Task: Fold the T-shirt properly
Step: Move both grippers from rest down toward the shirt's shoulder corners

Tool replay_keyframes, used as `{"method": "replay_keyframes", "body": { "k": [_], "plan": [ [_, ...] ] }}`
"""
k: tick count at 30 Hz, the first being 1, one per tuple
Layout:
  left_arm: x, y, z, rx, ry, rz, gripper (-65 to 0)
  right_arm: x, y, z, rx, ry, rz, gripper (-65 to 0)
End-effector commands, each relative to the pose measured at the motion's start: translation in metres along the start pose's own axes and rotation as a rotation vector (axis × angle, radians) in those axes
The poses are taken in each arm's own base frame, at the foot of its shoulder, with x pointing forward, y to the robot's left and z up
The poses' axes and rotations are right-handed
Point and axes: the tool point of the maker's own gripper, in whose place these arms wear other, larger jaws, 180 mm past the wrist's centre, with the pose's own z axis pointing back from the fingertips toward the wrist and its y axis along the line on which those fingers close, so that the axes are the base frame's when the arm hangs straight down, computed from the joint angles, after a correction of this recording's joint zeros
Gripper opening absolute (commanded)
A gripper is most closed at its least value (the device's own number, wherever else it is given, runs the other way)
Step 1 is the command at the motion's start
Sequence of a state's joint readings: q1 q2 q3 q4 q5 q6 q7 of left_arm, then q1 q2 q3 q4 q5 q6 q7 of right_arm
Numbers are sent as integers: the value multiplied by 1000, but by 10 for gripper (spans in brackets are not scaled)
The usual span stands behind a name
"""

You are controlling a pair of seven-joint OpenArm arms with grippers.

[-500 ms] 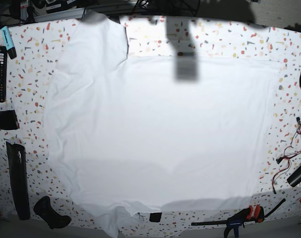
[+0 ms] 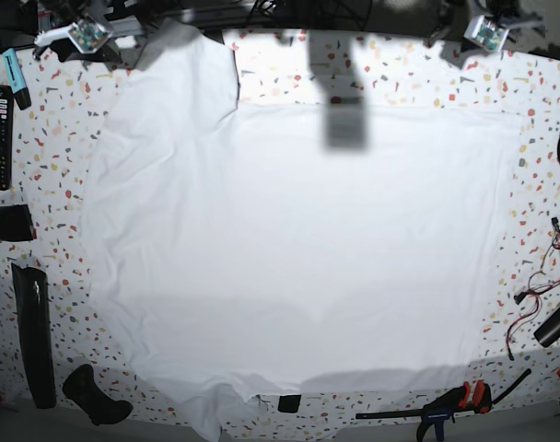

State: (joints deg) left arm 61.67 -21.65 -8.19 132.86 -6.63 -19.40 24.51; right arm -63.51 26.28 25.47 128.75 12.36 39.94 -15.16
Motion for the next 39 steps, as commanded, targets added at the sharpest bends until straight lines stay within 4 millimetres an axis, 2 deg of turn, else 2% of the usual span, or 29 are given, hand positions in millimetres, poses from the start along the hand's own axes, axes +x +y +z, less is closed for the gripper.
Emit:
{"method": "replay_keyframes", "body": {
  "k": [1, 3, 6, 10, 15, 18, 22, 25, 30, 34, 39],
  "plan": [
    [13, -1, 3, -21, -52, -51, -405, 12, -2, 1, -4, -34, 18, -269],
    [24, 0, 2, -58, -95, -126, -404, 18, -6, 0, -18, -33, 40, -269],
    [32, 12, -2, -37, -108, -240, -404, 36, -7, 3, -22, -58, 96, -269],
    [48, 35, -9, 28, -128, -411, -404, 38, -10, 3, -7, -47, 163, -269],
    [70, 47, -14, 53, -189, -483, -403, 26, -16, 3, -23, 29, 208, -269],
    [71, 57, -19, 69, -199, -515, -394, 17, -26, 4, -70, 87, 286, -269],
    [44, 85, -35, 88, -120, -558, -383, 3, -49, 9, -166, 201, 457, -269],
    [21, 103, -44, 74, -94, -564, -383, 1, -61, 13, -208, 246, 570, -269],
    [-7, 137, -51, 97, -9, -764, -383, 2, -64, 13, -219, 247, 605, -269],
    [-27, 155, -50, 93, 71, -891, -383, 2, -64, 13, -217, 244, 603, -269],
    [-34, 168, -49, 130, 103, -934, -384, 2, -64, 13, -217, 246, 603, -269]
  ]
}}
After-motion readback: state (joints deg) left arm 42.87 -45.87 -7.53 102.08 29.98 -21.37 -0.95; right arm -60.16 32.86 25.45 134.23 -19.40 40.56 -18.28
